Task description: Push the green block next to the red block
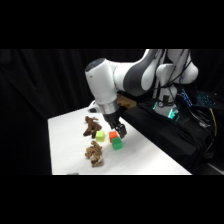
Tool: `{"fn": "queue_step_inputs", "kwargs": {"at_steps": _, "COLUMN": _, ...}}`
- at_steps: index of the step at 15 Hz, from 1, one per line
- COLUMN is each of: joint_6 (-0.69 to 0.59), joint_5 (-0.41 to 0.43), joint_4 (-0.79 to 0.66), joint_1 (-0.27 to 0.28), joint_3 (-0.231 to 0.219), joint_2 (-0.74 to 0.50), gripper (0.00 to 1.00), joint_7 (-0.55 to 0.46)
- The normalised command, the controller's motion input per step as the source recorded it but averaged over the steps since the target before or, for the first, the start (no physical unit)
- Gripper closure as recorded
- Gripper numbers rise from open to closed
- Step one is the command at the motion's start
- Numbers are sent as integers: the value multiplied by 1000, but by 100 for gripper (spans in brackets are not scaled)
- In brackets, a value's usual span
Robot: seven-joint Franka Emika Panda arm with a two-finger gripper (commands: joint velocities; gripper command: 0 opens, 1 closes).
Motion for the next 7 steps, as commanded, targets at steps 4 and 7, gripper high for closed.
{"fn": "queue_step_inputs", "kwargs": {"at_steps": 4, "joint_6": -643, "joint_5": -28, "joint_4": 527, "joint_1": -63, "joint_3": -107, "joint_2": -183, "gripper": 0, "joint_7": -31}}
{"fn": "queue_step_inputs", "kwargs": {"at_steps": 7, "joint_6": -522, "joint_5": -134, "joint_4": 736, "joint_1": -43, "joint_3": -95, "joint_2": 186, "gripper": 0, "joint_7": 194}}
